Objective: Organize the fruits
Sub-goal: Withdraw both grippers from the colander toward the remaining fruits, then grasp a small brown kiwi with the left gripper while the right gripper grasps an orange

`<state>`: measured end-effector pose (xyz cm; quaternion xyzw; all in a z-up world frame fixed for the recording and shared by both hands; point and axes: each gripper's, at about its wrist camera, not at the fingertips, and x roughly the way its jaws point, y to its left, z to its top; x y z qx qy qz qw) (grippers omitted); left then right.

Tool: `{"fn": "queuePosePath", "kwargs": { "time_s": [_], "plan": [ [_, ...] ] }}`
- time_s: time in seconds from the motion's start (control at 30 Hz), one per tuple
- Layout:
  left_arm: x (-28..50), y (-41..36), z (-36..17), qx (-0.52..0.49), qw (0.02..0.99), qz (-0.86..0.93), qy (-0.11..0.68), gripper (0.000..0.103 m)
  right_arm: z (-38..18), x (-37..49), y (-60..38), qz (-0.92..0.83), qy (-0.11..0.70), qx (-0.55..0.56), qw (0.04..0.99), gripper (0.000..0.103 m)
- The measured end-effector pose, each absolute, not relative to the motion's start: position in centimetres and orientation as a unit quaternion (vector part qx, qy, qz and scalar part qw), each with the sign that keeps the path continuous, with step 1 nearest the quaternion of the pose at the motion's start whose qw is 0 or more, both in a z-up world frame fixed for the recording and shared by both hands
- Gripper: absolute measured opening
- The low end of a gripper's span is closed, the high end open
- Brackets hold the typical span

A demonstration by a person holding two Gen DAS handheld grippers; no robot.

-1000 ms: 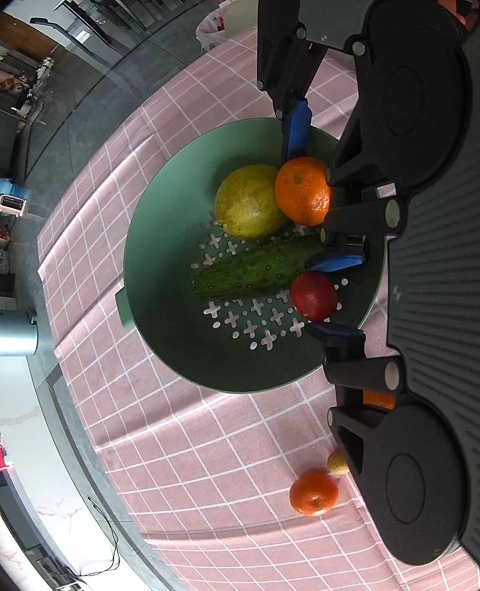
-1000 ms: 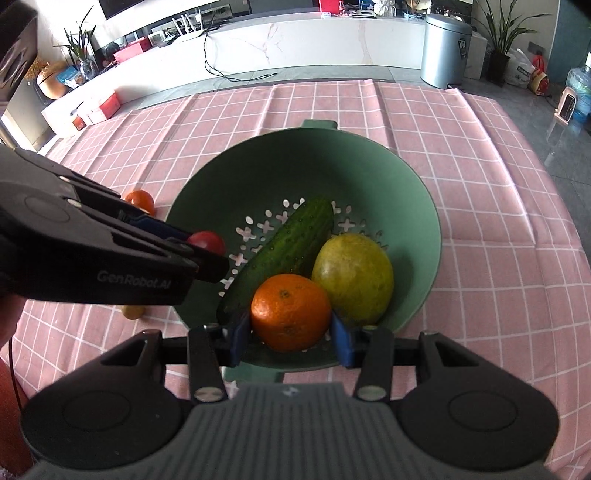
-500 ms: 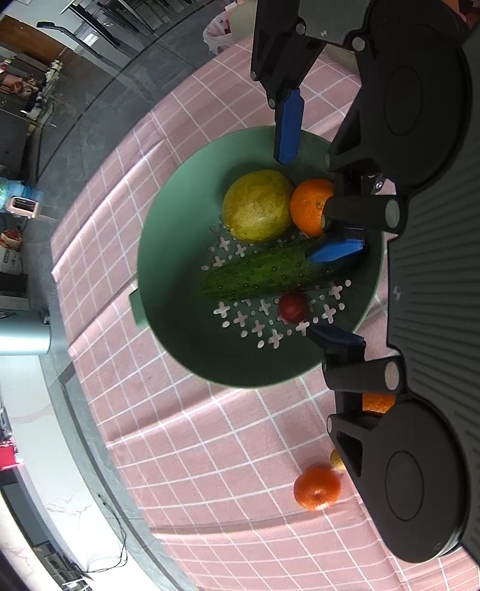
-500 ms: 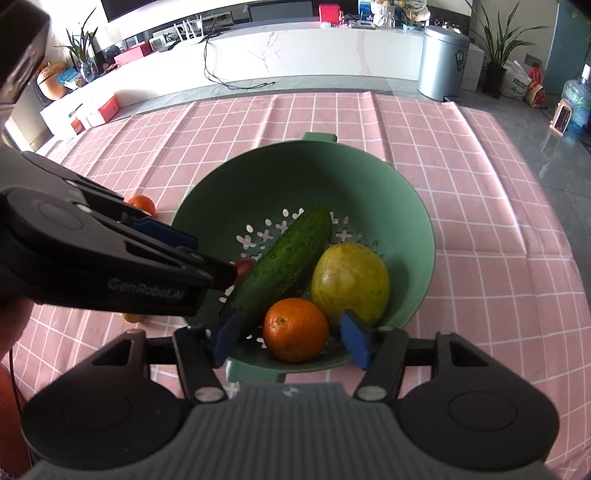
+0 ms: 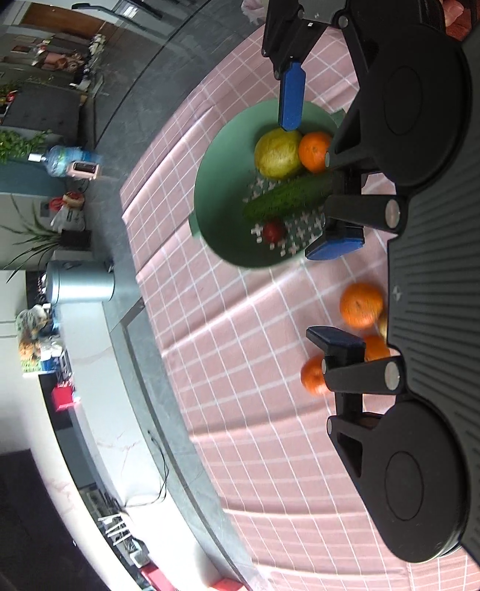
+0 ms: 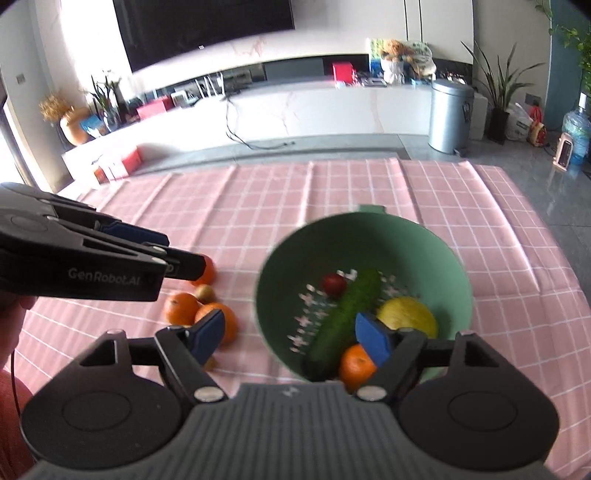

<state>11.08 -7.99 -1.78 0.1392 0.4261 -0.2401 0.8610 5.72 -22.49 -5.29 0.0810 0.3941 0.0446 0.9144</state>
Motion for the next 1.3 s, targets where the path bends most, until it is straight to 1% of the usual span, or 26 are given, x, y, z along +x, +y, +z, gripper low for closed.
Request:
{"fn": "queuePosePath", "kwargs": {
  "time_s": [0.13, 0.2, 0.27, 0.3, 0.37, 0.43, 0.5, 0.53, 0.6, 0.63, 0.77, 0.93, 1.23, 1.3],
  "plan": [
    [11.3, -4.9, -2.0, 0.113, 0.863, -0.221, 0.439, 0.050, -5.4, 5.1, -19.8, 0.067, 0.374, 0.092, 0.920, 0.074],
    [11.4, -3.4, -2.5, 0.097, 0.861, -0.218, 0.448, 0.049, -5.8, 4.8, -18.3, 0.072, 0.371, 0.082, 0.922, 0.064],
    [11.5, -2.2, -3.2, 0.093, 0.860, -0.213, 0.455, 0.049, -6.2, 4.7, -16.8, 0.076, 0.374, 0.072, 0.922, 0.061],
    [11.5, -1.7, -3.6, 0.094, 0.859, -0.210, 0.457, 0.050, -6.5, 4.6, -16.1, 0.078, 0.376, 0.070, 0.921, 0.055],
    [11.7, -1.0, -4.4, 0.092, 0.856, -0.205, 0.465, 0.050, -7.1, 4.6, -15.0, 0.087, 0.380, 0.067, 0.918, 0.048],
    [12.0, -0.2, -5.2, 0.080, 0.852, -0.201, 0.478, 0.049, -7.7, 4.5, -13.9, 0.090, 0.382, 0.056, 0.918, 0.047],
    [12.3, 0.4, -5.8, 0.065, 0.847, -0.202, 0.487, 0.049, -8.5, 4.6, -12.9, 0.094, 0.388, 0.039, 0.916, 0.038],
    [12.3, 0.5, -6.1, 0.061, 0.845, -0.205, 0.490, 0.049, -9.0, 4.8, -12.5, 0.094, 0.394, 0.032, 0.914, 0.037],
    [12.2, 0.5, -6.8, 0.061, 0.840, -0.217, 0.494, 0.048, -9.9, 5.2, -12.1, 0.097, 0.405, 0.029, 0.909, 0.030],
    [12.2, 0.3, -7.2, 0.062, 0.836, -0.223, 0.497, 0.048, -10.4, 5.4, -12.1, 0.098, 0.411, 0.028, 0.906, 0.028],
    [12.5, -0.3, -9.1, 0.050, 0.821, -0.238, 0.516, 0.043, -11.8, 6.1, -11.9, 0.102, 0.423, 0.013, 0.900, 0.027],
    [12.8, -1.1, -11.1, 0.057, 0.817, -0.251, 0.516, 0.042, -12.9, 6.9, -11.6, 0.111, 0.431, -0.005, 0.895, 0.026],
    [13.7, -2.2, -12.8, 0.062, 0.809, -0.256, 0.526, 0.041, -14.4, 8.1, -11.5, 0.123, 0.443, -0.008, 0.888, 0.026],
    [13.8, -2.3, -13.1, 0.062, 0.808, -0.255, 0.528, 0.038, -14.5, 8.3, -11.5, 0.124, 0.445, -0.006, 0.887, 0.026]
  ]
}}
